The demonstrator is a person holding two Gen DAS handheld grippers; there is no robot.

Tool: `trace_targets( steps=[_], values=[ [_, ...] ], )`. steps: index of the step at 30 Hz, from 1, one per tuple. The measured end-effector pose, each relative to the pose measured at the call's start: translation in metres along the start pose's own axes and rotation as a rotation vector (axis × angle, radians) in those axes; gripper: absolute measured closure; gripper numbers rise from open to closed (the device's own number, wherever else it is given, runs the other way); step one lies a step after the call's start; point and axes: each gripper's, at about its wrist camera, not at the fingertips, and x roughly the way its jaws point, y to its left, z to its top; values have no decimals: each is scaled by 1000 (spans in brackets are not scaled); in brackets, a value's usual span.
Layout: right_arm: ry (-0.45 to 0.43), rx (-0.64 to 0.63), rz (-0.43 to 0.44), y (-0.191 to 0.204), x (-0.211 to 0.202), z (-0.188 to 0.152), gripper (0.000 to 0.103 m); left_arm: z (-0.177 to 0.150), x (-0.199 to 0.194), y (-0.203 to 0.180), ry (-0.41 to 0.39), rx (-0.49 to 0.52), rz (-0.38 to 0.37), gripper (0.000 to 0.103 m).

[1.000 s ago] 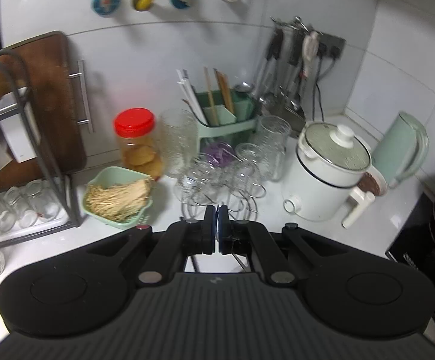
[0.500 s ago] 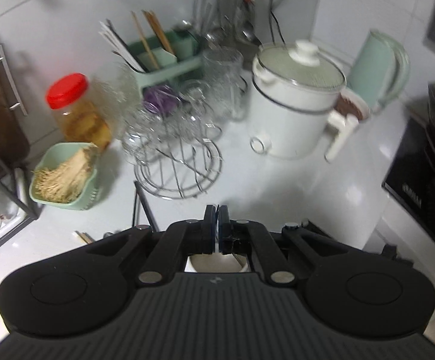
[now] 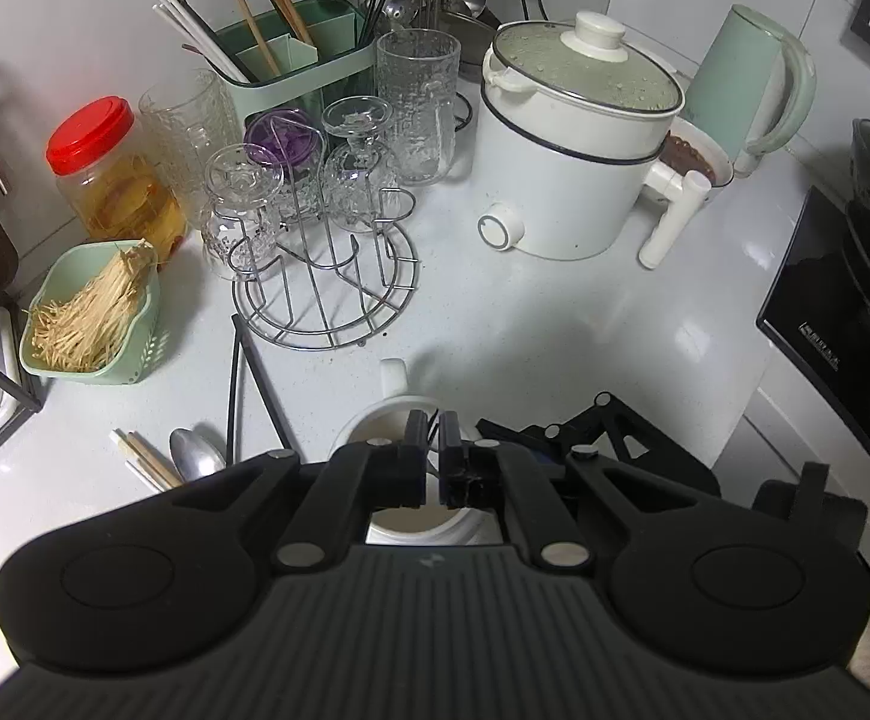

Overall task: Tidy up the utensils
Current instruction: 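Lower the fork into the jar and open the left gripper, then move the left gripper back to the pile and grasp the white ceramic spoon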

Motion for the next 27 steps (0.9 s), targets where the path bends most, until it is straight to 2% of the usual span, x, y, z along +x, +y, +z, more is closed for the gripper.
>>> trace_targets(
  steps=[6, 12, 21, 27],
  values=[
    [-2, 4, -1, 0, 0, 0, 16, -2, -5, 1, -10, -20, -7, 100],
    [-4, 8, -4, 1, 0, 0, 16, -4, -23, 8, -62, -69, -17, 82],
    [-5, 10, -7, 2, 0, 0, 16, -12, -61, 25, -167, -158, -26, 80],
    [0, 11, -8, 2, 0, 0, 16, -28, -79, 44, -213, -239, -14, 80]
  ],
)
